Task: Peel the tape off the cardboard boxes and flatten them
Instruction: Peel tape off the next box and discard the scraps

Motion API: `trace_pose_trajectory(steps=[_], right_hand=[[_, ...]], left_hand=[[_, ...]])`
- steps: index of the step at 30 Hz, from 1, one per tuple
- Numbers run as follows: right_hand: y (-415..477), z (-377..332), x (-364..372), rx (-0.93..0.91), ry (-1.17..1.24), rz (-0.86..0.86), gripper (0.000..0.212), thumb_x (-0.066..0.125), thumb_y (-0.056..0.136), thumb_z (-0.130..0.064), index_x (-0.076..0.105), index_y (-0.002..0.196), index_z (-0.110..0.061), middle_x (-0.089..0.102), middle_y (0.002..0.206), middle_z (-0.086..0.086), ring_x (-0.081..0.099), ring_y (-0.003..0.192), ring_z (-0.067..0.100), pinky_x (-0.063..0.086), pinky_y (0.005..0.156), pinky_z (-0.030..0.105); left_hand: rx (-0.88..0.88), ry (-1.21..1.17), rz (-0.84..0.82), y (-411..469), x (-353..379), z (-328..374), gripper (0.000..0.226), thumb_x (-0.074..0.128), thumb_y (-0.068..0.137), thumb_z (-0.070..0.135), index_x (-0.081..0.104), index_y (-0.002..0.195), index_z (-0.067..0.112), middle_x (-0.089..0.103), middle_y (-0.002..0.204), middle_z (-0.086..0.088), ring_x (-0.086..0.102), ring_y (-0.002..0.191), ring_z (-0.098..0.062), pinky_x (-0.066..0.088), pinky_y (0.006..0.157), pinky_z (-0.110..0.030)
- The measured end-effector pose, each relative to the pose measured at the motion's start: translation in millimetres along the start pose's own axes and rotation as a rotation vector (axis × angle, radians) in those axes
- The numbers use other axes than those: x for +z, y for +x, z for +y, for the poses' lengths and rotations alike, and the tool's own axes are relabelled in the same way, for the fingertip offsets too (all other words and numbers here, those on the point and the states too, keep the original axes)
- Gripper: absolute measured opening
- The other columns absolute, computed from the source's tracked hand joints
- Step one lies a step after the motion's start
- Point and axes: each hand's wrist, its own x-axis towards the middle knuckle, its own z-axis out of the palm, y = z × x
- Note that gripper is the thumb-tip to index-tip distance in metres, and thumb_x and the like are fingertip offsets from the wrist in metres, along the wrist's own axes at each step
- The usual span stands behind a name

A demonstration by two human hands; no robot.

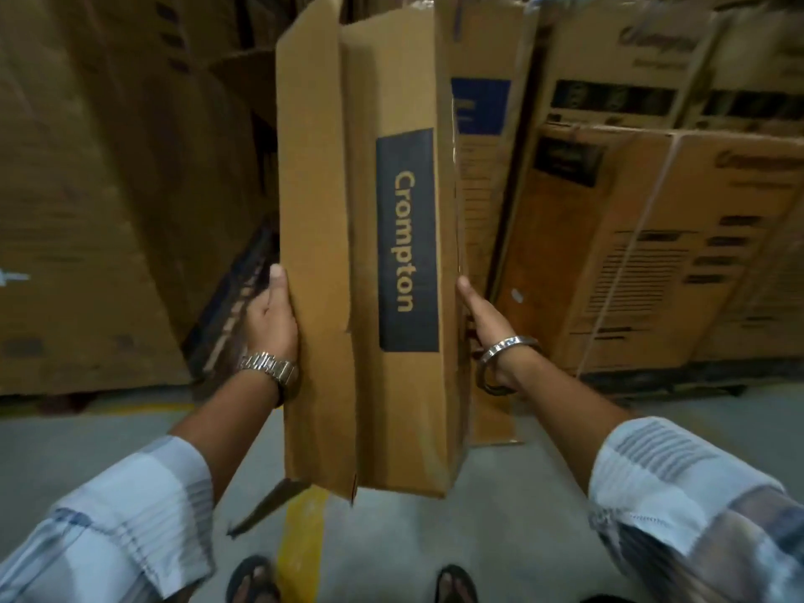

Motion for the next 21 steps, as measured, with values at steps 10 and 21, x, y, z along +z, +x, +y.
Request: trace_pose_trajectory(steps=[10, 21], right_hand=[[-6, 92, -111, 0.053, 0.162, 0.317, 0.077, 0.075, 0.06, -0.08, 0.072, 0.1, -0.015, 0.075, 0.098, 0.001, 0.07, 0.092, 0.025, 0.055, 0.086, 0.039], [-4, 118, -80, -0.06, -0.008, 0.56, 0.052, 0.075, 0.073, -0.068, 0.066, 0.088, -0.019, 0.07, 0.085, -0.003, 0.066, 0.083, 0.02, 0.051, 0.067, 0.031]], left_hand=[[-0.28, 0.072, -0.189, -44, 50, -46, 0.059, 0.04, 0.102, 0.057, 0.064, 0.126, 0.009, 0.065, 0.129, -0.016, 0.064, 0.102, -0.03, 0.048, 0.095, -0.044], [-0.5, 0.229, -0.341, -41, 22, -48, 0.065, 0.042, 0.095, 0.067, 0.059, 0.131, 0.017, 0.065, 0.123, -0.014, 0.062, 0.104, -0.03, 0.05, 0.093, -0.05]])
